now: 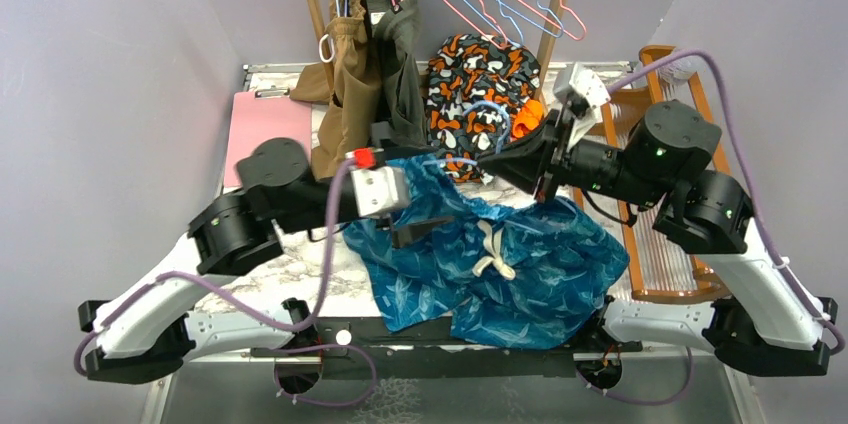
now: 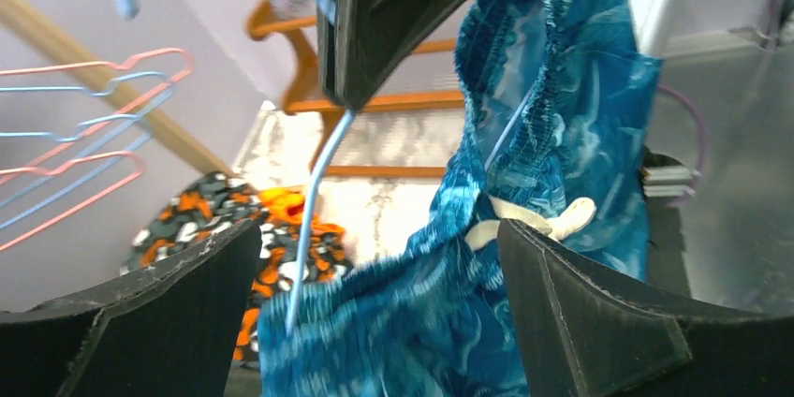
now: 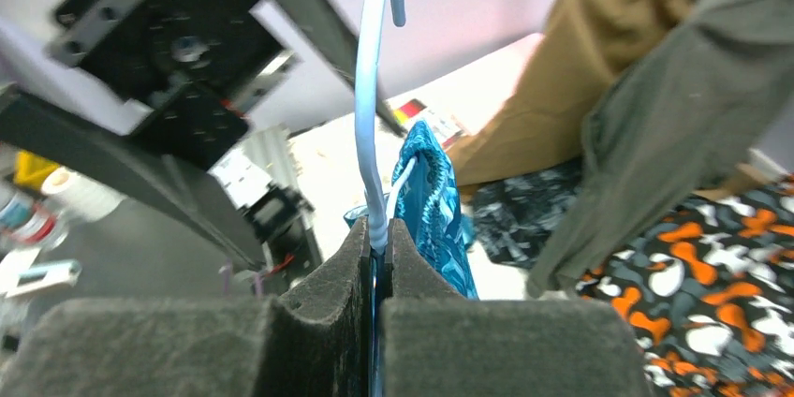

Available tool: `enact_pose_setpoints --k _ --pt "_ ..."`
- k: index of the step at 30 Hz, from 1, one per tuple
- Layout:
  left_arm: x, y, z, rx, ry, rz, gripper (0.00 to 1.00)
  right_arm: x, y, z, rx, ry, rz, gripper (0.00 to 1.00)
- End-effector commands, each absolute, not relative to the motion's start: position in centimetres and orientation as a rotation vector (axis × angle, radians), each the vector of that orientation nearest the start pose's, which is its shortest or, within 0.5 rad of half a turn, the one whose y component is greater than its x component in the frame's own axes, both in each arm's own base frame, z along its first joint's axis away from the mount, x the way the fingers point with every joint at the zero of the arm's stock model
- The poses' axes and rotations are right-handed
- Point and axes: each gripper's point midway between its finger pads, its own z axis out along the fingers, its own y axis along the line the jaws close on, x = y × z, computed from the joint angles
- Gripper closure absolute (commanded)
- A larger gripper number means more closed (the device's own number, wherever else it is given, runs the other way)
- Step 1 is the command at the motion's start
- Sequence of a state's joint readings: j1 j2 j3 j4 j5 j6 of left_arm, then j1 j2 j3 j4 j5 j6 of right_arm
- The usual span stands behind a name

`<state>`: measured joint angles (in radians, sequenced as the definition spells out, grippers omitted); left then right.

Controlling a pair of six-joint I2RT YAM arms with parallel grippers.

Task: Place the shorts on the hanger

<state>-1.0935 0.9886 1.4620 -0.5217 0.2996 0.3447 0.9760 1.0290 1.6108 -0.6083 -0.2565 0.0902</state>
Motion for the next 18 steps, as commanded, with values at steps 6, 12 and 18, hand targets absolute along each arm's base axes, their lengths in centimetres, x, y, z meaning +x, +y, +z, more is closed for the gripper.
enact_pose_setpoints --k 6,12,18 --pt "12.2 -19.9 50.2 0.888 1.065 -0.628 0.01 19.0 21.1 49.2 -0.568 1.627 0.586 0.99" --pt "13.5 -16.3 46.8 0.731 1.141 -0.554 0.01 22.0 19.3 48.4 -0.391 1.669 0.418 0.99" --pt "15.5 -15.9 40.3 0.687 1.295 -0.467 0.01 23.5 20.1 48.2 -0.356 1.677 0.365 0.99"
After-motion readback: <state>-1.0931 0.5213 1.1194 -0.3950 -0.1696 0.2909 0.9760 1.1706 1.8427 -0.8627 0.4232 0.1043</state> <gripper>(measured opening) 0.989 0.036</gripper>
